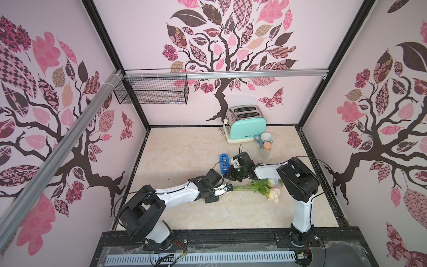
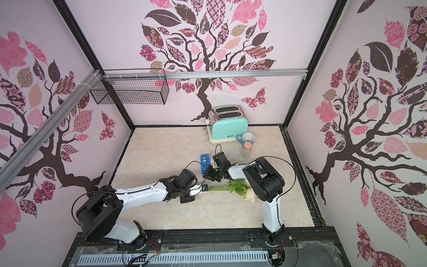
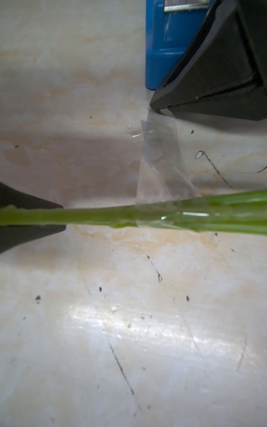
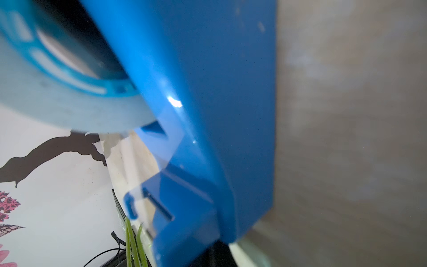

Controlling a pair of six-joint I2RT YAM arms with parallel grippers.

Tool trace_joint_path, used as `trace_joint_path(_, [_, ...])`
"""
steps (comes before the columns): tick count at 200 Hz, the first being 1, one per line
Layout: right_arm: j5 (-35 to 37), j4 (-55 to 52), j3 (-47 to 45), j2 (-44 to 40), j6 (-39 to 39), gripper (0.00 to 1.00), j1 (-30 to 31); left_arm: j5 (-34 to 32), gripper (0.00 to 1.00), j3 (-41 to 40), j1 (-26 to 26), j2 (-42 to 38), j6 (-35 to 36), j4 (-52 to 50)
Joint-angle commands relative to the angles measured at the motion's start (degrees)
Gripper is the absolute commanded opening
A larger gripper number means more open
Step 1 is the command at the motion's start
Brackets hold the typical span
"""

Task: Wrap bouquets with tape
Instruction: Tear off the tape using the Tape Cutter, then wrap the tape around the bouquet.

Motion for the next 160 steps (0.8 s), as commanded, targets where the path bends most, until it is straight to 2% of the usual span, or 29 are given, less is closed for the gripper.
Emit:
trace_joint_path(1, [5.2,-2.3,-2.0,3.3,-0.2,0.00,-0.5,4.1,0.00,0.4,-0.7,0.1,0.9,-0.9])
trace_joint_path(16, [5.7,-1.8,-1.7,-0.7,-1.0,0.00,-0.6,3.6,0.00,0.7,-0.6,-0.4,0.9,-1.3])
trace_joint_path(30, [8.2,-4.6,0.2,-5.8,-3.7,0.33,-0.8,3.2,0.00,1.3,-0.7,-1.4,1.1,-2.7])
trace_joint_path(47, [11.1,-10.2,3.4,-11.7,-6.6,0.49,-2.1,2.0,0.00,1.7,-0.6,-3.2,1.6,-4.3])
trace_joint_path(73, [9.9,-15.4,7.1,-20.1,-9.8,0.58,-6.8,3.4,0.00,4.0,0.9,-6.0,1.4,-8.1])
trace_joint_path(83, [11.4,-17.3,8.3,-23.4,-12.5,0.63,-7.2,4.5,0.00,5.4,1.6,-6.9,1.3,-10.2])
trace_joint_path(96, [13.0,-18.6,9.3,-27.6,-17.1,0.66,-7.1,5.5,0.00,7.8,1.9,-7.8,1.3,-14.0])
trace_joint_path(118, [17.5,-16.9,8.3,-36.5,-25.3,0.68,-7.3,7.7,0.00,11.9,2.4,-9.1,-0.1,-21.1])
trace_joint_path(138, [19.5,-13.1,4.7,-46.8,-33.0,0.73,-7.4,8.8,0.00,14.1,2.6,-12.0,-2.1,-24.3])
trace_joint_path(148, [17.7,-11.4,2.6,-52.4,-36.0,0.82,-7.4,9.6,0.00,15.0,2.7,-13.5,-2.5,-26.1])
trace_joint_path(160, [11.5,-7.9,-0.6,-59.3,-40.4,0.83,-7.3,9.1,0.00,16.4,2.7,-14.7,-3.3,-28.3])
